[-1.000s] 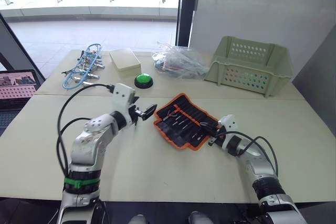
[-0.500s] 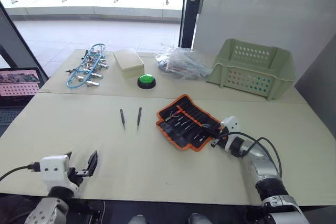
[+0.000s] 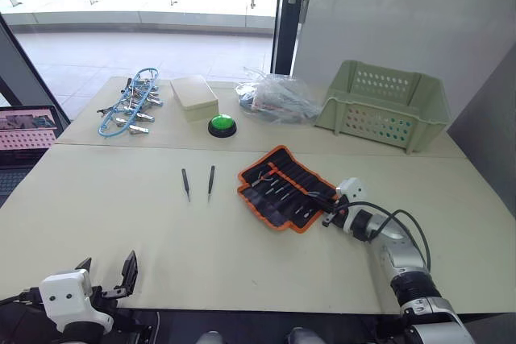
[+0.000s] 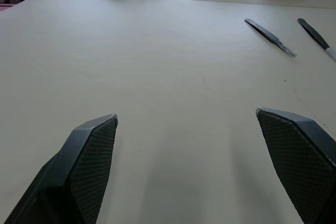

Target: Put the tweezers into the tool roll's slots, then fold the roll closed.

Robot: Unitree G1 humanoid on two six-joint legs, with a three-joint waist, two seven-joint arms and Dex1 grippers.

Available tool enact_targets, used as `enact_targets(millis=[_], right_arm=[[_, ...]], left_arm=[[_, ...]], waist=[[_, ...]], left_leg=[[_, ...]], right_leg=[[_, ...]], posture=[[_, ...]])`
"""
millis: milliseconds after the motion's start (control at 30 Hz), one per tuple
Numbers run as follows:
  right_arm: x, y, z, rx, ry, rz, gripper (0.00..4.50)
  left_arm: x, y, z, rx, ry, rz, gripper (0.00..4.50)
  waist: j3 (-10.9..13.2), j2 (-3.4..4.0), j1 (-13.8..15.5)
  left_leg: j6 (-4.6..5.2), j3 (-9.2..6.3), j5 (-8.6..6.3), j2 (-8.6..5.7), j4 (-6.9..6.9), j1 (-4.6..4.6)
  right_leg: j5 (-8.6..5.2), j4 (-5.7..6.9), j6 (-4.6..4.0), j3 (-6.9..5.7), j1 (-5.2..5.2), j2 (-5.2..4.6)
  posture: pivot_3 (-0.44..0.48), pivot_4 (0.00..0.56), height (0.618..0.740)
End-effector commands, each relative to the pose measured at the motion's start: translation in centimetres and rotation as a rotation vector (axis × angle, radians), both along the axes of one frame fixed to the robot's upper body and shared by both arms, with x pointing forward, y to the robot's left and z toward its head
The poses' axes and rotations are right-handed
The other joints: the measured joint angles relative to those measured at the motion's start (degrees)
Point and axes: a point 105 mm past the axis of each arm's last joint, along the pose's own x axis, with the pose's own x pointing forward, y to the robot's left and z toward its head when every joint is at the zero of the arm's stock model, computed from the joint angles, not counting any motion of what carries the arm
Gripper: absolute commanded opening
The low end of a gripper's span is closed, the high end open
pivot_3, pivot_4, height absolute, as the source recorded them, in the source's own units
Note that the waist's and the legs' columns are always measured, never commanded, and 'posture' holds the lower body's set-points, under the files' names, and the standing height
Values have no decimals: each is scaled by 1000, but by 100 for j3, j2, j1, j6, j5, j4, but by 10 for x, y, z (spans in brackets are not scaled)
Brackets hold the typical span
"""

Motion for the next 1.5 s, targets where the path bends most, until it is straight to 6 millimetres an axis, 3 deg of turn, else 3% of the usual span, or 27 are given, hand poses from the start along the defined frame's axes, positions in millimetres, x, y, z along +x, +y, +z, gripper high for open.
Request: enact_targets(millis=[33, 167, 333, 567, 1033, 1167, 1500], right_arm=[[-21, -1, -52, -71, 204, 21, 0], [-21, -2, -52, -67, 202, 9, 0], [-23, -3, -52, -69, 198, 2, 0], [-21, -5, -48, -66, 185, -16, 0], [-20, -5, -45, -67, 176, -33, 0], [-19, -8, -44, -72, 173, -45, 0], [-21, -8, -44, -67, 167, -58, 0]], left_arm=[[12, -9, 20, 43, -63, -44, 4477], [30, -14, 30, 47, -79, -56, 4477], [63, -37, 40, -10, -90, -77, 4477], [95, -58, 33, -64, 35, -86, 4477], [153, -62, 33, -109, 99, -61, 4477], [168, -68, 33, -120, 119, -70, 3366], [190, -81, 24, -138, 155, -35, 3366]], waist=[[1, 1, 1], [1, 2, 0], [-4, -3, 15], [-16, 4, 0], [-16, 4, 29], [-16, 4, 37], [-17, 2, 75]], left_leg=[[0, 0, 0, 1, 0, 0], [0, -2, 0, 0, 0, 0], [0, -4, 1, -1, 0, 2], [0, -8, 1, -5, 0, 4], [-3, -11, 2, -9, 0, 4], [-4, -11, 3, -10, 0, 3], [-5, -12, 3, -13, 0, 3]], right_leg=[[0, 0, 0, -1, 0, 1], [1, 2, -1, -2, 0, 1], [2, 7, -2, -3, 2, 1], [3, 19, -2, -3, 0, 0], [4, 22, -3, -5, -2, -1], [4, 23, -2, -5, -2, -2], [5, 23, 0, -5, -4, -3]], posture=[[0, 150, 740], [0, 150, 740], [0, 150, 740], [0, 150, 740], [0, 150, 740], [0, 150, 740], [0, 150, 740]])
